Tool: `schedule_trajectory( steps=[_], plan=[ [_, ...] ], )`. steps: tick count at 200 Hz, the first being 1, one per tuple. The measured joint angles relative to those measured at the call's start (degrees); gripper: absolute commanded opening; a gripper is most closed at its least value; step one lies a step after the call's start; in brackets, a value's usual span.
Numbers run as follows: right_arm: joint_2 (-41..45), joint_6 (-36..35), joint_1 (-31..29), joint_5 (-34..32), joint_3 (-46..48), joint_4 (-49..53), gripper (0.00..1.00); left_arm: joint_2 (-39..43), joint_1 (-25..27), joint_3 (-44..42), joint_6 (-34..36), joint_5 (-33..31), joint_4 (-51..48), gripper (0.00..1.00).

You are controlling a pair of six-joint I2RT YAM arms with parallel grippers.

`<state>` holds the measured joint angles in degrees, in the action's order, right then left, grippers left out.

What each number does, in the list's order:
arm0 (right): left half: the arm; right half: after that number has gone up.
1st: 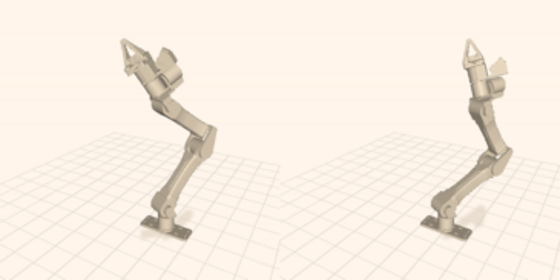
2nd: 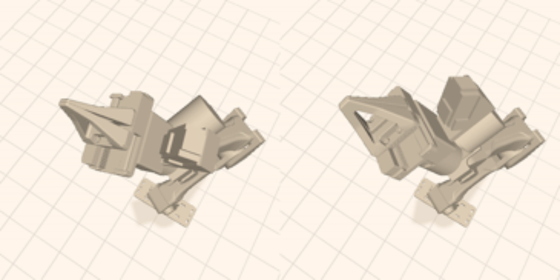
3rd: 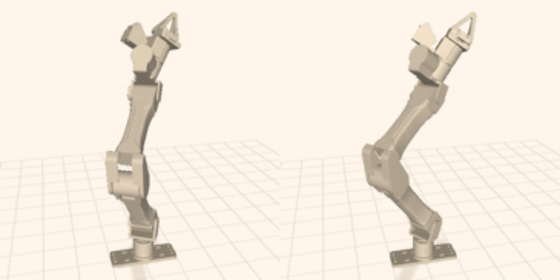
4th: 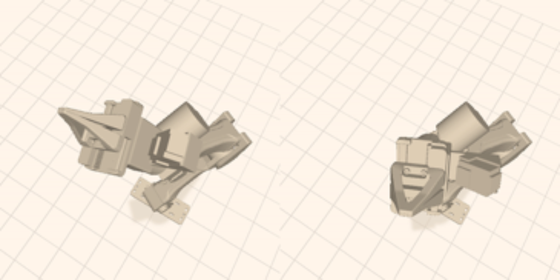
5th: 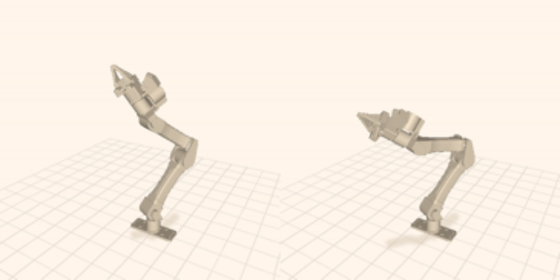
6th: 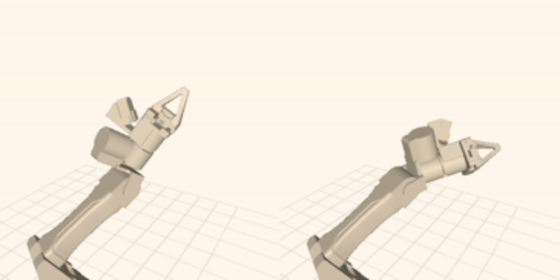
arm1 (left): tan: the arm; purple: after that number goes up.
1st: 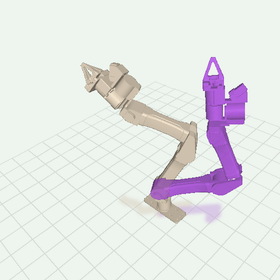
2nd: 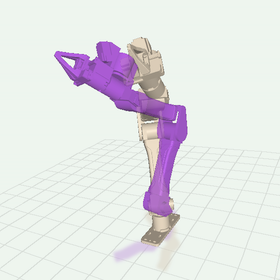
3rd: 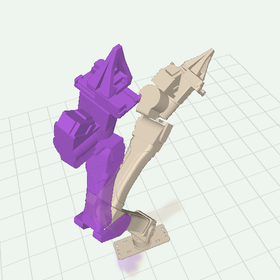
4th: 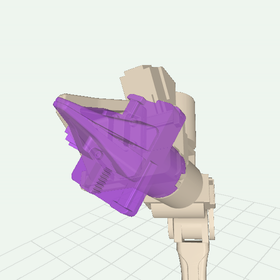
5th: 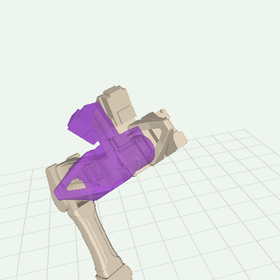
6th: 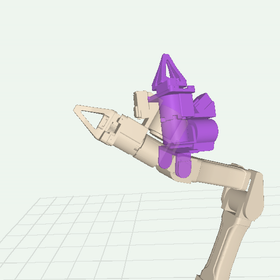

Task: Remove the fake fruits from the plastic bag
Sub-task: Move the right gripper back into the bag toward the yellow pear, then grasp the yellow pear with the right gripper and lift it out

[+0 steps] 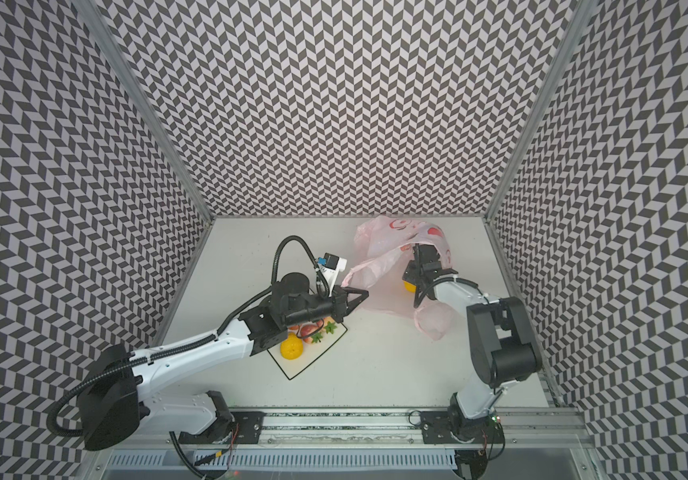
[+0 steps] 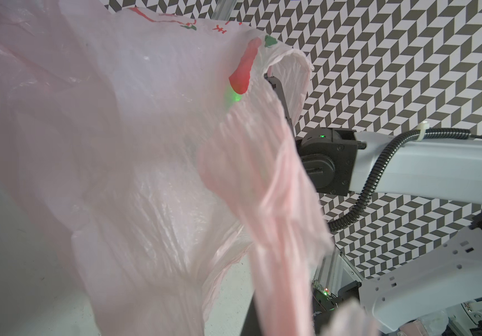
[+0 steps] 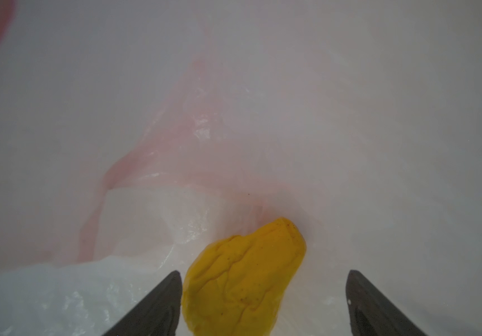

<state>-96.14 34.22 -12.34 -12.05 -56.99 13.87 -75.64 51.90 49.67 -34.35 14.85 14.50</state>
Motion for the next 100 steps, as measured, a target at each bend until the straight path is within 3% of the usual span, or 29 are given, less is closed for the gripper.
schedule_trajectory(
  steps=[55,100],
  plan=[
    [-3.9,1.3,0.1,3.3,-1.4,-0.6,0.92,-0.5,0.3,0.0,0.2,0.0,0.0,0.0],
    [-5.1,2.6,0.1,3.1,-1.4,-0.3,0.83,-1.2,0.4,0.1,0.2,0.0,0.0,0.0]
  ],
)
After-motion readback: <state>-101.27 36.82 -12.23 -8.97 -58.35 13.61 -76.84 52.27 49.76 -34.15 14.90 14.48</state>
